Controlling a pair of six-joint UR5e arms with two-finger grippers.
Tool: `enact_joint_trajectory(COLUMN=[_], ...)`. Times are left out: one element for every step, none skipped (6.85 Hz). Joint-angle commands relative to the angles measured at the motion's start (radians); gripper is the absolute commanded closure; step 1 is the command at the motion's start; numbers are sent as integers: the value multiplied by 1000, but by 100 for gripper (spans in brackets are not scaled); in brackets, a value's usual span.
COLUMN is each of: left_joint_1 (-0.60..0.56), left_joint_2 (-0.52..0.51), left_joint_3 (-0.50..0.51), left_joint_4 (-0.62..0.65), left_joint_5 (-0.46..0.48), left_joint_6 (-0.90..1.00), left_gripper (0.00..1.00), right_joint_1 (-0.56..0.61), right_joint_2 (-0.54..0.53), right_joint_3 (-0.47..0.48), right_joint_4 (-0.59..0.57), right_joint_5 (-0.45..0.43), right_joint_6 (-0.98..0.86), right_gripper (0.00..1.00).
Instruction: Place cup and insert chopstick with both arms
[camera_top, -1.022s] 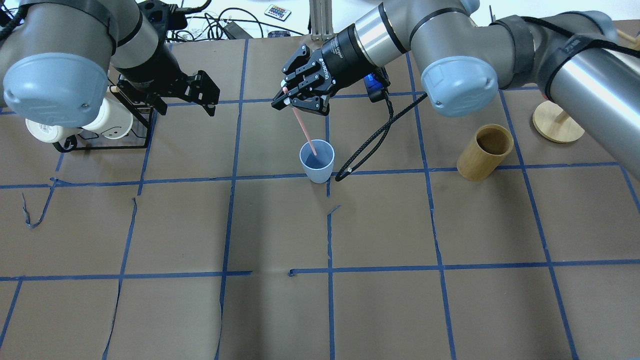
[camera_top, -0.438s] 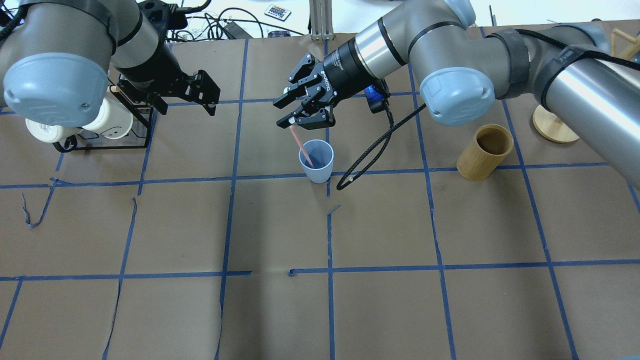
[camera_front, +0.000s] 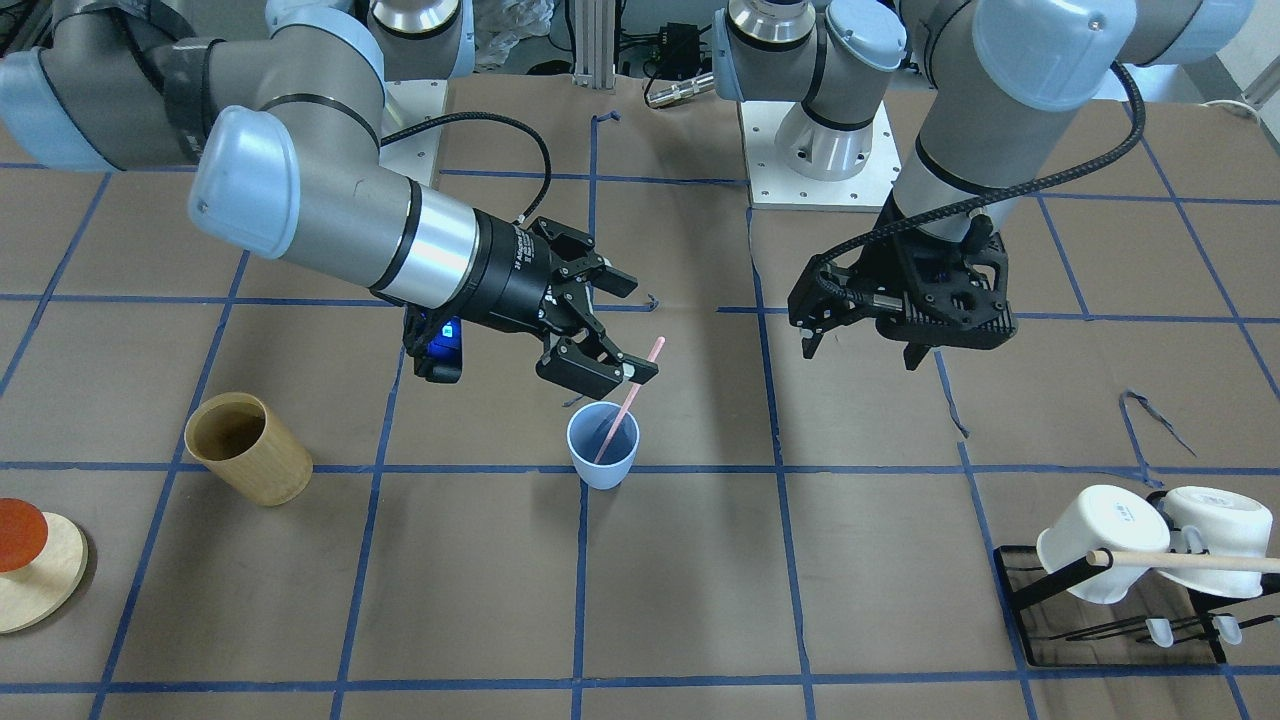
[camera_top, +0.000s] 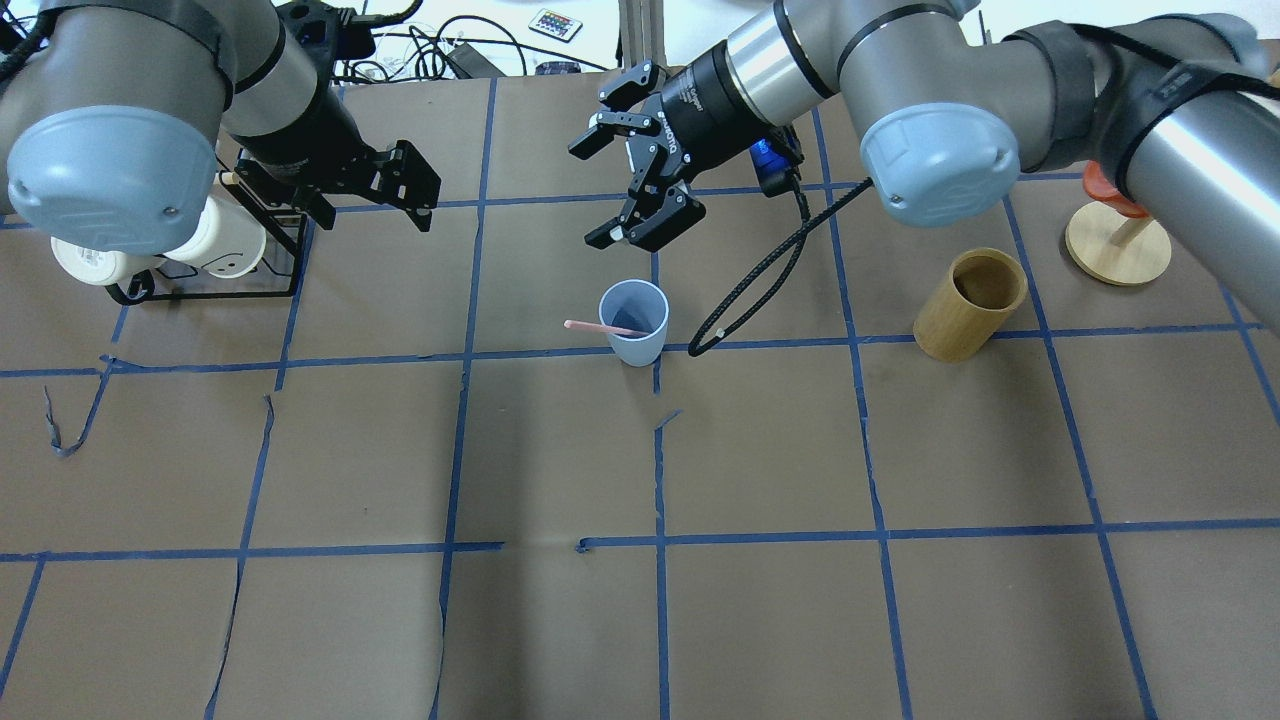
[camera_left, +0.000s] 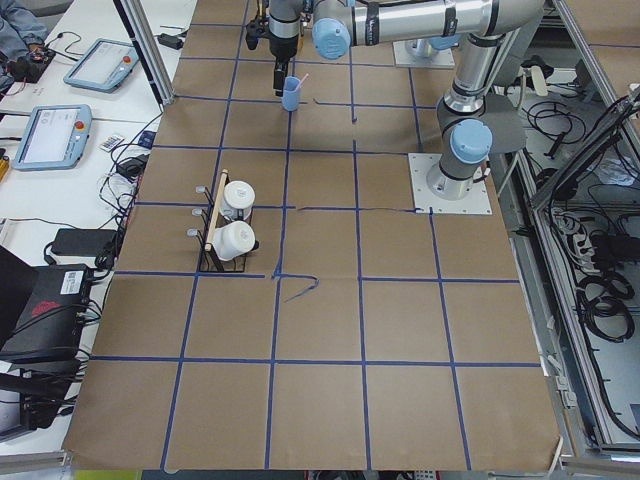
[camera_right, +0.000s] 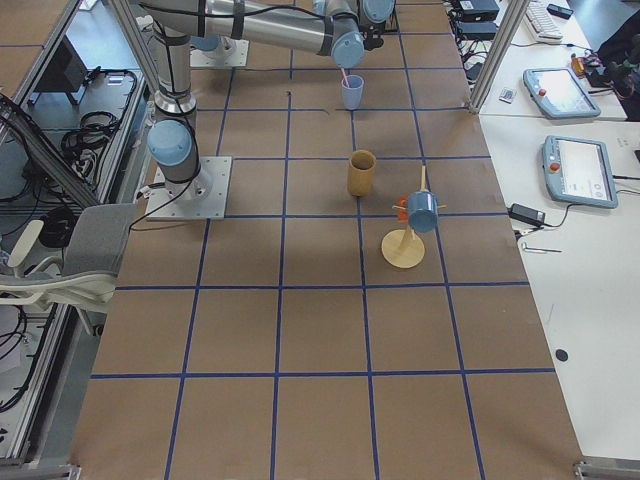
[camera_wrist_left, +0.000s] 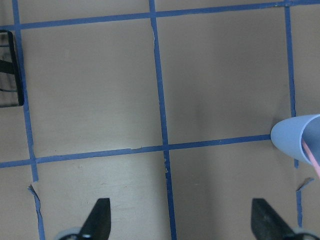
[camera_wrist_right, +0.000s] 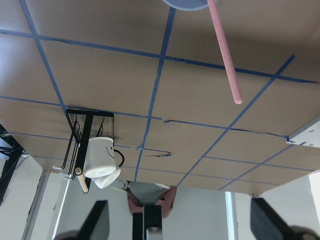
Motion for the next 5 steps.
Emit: enact_joint_trajectory(left_joint_1=[0,0,0,0,0], left_joint_2=[0,0,2,2,2], left_joint_3=[0,1,2,2,3], left_joint_4=[0,0,0,0,0], left_joint_5=[0,1,6,9,7], left_joint_6=[0,-1,-5,-2,-5], left_gripper=[0,0,0,0,0], right_joint_1=[-16,-28,-48,-51,-55], right_joint_2=[-31,-41,-41,-44,-44], right_joint_3=[-48,-75,-117,-169,-187], right_joint_4=[36,79,192,317,448], right_joint_5=[-179,-227,-253,-383,-511], right_joint_6=[-12,-52,-198,-394,-622], right_gripper=[0,1,4,4,4])
